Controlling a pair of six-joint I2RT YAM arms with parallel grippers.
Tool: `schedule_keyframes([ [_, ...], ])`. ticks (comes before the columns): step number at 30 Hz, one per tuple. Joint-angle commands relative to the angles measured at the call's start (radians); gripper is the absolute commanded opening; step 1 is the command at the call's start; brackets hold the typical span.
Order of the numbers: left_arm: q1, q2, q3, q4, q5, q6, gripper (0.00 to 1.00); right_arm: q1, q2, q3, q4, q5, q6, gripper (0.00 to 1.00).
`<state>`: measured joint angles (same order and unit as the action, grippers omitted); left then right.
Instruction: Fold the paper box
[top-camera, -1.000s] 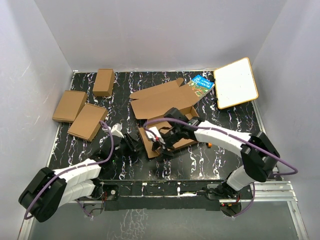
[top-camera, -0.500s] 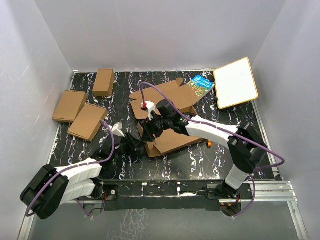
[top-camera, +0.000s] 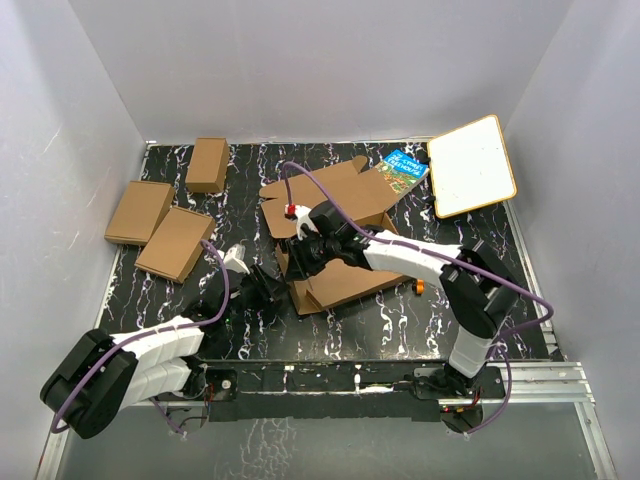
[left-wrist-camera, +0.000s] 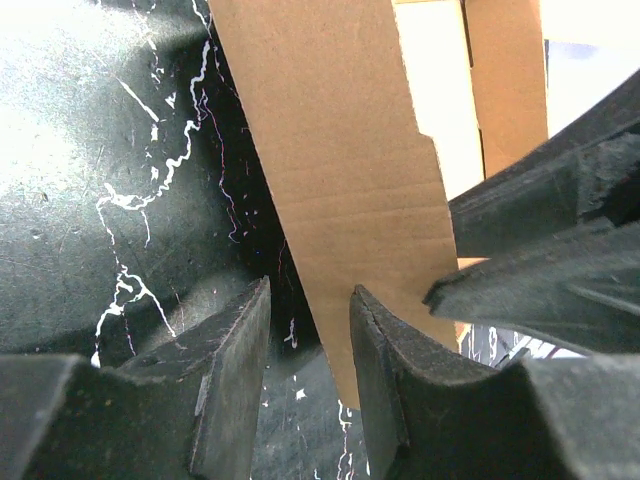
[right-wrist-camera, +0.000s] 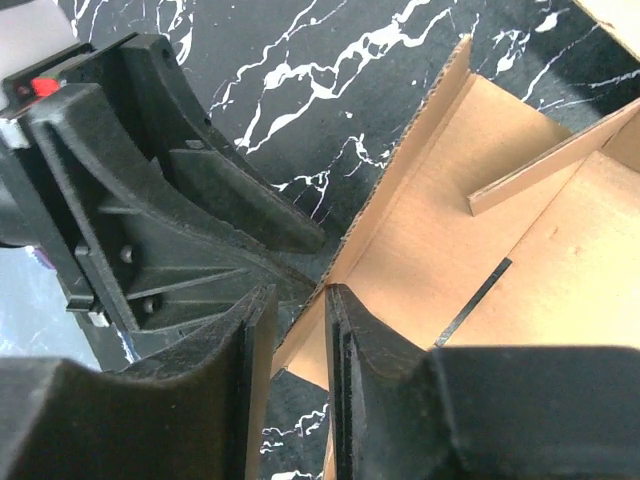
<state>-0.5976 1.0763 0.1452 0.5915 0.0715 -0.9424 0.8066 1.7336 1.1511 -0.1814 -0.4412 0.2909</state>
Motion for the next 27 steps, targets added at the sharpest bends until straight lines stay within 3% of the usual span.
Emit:
schedule_keyframes([
  [1, 0.004, -0.014, 0.0, 0.016, 0.016, 0.015, 0.36, -0.05, 0.046, 0.056, 0.046, -0.084, 0.074, 0.28],
  [8, 0.007, -0.022, 0.004, 0.009, 0.019, 0.024, 0.37, -0.085, 0.042, 0.044, 0.069, -0.137, 0.077, 0.08],
  [11, 0.006, -0.031, 0.004, 0.011, 0.026, 0.021, 0.41, -0.129, 0.036, 0.042, 0.091, -0.213, 0.104, 0.08],
  [19, 0.008, -0.04, -0.013, 0.091, 0.042, -0.044, 0.65, -0.265, 0.042, -0.029, 0.244, -0.429, 0.243, 0.08],
  [27, 0.008, 0.089, 0.036, 0.157, 0.042, -0.093, 0.69, -0.33, 0.146, -0.007, 0.233, -0.462, 0.251, 0.08],
])
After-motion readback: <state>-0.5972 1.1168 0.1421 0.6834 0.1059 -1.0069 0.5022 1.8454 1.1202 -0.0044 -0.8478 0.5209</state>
